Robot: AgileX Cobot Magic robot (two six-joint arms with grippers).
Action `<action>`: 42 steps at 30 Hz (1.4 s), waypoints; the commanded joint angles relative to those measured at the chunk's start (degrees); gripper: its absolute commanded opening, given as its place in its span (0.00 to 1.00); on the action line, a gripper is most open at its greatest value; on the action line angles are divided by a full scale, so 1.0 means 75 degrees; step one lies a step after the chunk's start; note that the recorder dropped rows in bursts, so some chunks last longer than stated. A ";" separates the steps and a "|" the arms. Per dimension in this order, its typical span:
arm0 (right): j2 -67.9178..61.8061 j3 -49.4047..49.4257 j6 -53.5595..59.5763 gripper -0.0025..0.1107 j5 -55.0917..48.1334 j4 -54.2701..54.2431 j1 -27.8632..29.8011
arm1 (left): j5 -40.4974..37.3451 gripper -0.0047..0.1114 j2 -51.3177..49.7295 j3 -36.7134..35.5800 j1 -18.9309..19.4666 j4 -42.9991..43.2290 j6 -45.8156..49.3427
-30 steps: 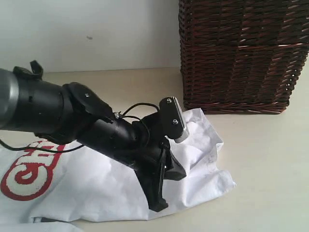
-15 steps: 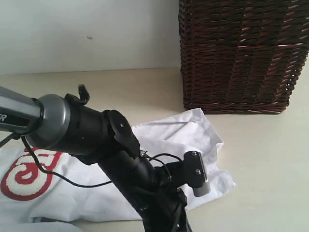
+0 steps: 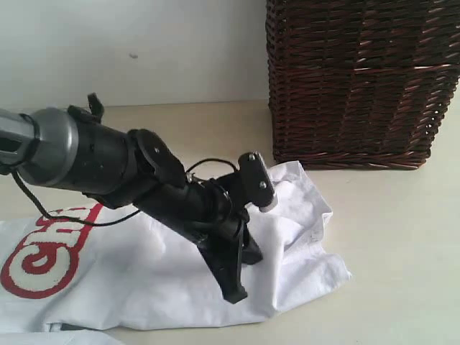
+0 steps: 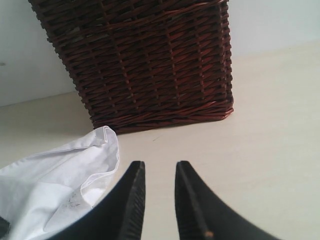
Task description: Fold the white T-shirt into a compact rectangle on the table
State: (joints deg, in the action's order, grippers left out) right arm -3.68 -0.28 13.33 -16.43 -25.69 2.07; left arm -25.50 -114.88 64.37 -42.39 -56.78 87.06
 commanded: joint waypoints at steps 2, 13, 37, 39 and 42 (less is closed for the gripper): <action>-0.0017 0.0037 0.0004 0.23 0.0008 -0.0011 -0.0005 | -0.1196 0.04 -0.0104 -0.0003 -0.0026 0.0656 -0.0634; -0.0017 0.0037 0.0004 0.23 0.0008 -0.0011 -0.0005 | -0.1863 0.04 -0.0196 0.0065 -0.0271 0.0919 -0.2338; -0.0017 0.0037 0.0004 0.23 0.0008 -0.0011 -0.0005 | -0.4318 0.04 0.0136 0.1989 -0.0252 -0.0063 -0.2694; -0.0017 0.0037 0.0004 0.23 0.0008 -0.0011 -0.0005 | -0.3206 0.04 0.0370 0.2133 -0.0022 0.0003 -0.2650; -0.0017 0.0037 0.0004 0.23 0.0008 -0.0011 -0.0005 | -0.1746 0.04 -0.0131 0.2168 0.0019 0.0950 -0.2431</action>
State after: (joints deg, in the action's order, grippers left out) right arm -3.68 -0.28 13.33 -16.53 -25.69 2.07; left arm -43.94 -112.74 80.79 -42.49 -54.46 67.84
